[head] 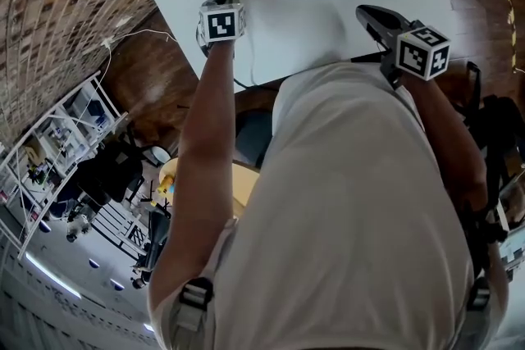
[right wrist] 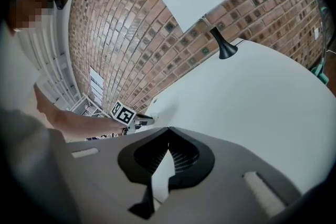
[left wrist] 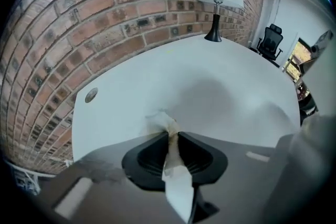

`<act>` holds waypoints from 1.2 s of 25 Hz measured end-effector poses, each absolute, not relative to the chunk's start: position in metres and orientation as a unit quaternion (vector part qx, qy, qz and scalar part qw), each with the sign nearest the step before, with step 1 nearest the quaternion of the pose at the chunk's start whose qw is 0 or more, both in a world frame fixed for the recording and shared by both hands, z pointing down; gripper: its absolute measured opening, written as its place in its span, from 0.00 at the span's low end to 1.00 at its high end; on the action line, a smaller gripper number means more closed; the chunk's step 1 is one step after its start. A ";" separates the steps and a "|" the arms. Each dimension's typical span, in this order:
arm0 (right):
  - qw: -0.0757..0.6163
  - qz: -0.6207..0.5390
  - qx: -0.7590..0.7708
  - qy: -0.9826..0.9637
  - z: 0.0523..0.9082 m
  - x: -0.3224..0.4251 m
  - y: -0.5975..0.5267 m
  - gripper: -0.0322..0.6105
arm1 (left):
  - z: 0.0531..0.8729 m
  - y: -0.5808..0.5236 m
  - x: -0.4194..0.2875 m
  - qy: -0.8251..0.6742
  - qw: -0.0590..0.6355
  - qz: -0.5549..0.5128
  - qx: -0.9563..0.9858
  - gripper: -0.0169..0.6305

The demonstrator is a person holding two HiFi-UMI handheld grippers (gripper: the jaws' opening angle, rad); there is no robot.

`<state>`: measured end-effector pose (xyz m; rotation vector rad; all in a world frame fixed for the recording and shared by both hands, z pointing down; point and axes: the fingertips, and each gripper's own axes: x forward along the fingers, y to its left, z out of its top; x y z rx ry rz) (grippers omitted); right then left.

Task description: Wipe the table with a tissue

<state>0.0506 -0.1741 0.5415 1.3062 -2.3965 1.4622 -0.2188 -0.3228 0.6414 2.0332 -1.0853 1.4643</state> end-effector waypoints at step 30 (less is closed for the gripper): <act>0.041 0.471 0.330 -0.817 0.537 -0.007 -0.189 0.06 | 0.598 -0.236 -0.205 -0.433 0.322 0.251 0.803 0.13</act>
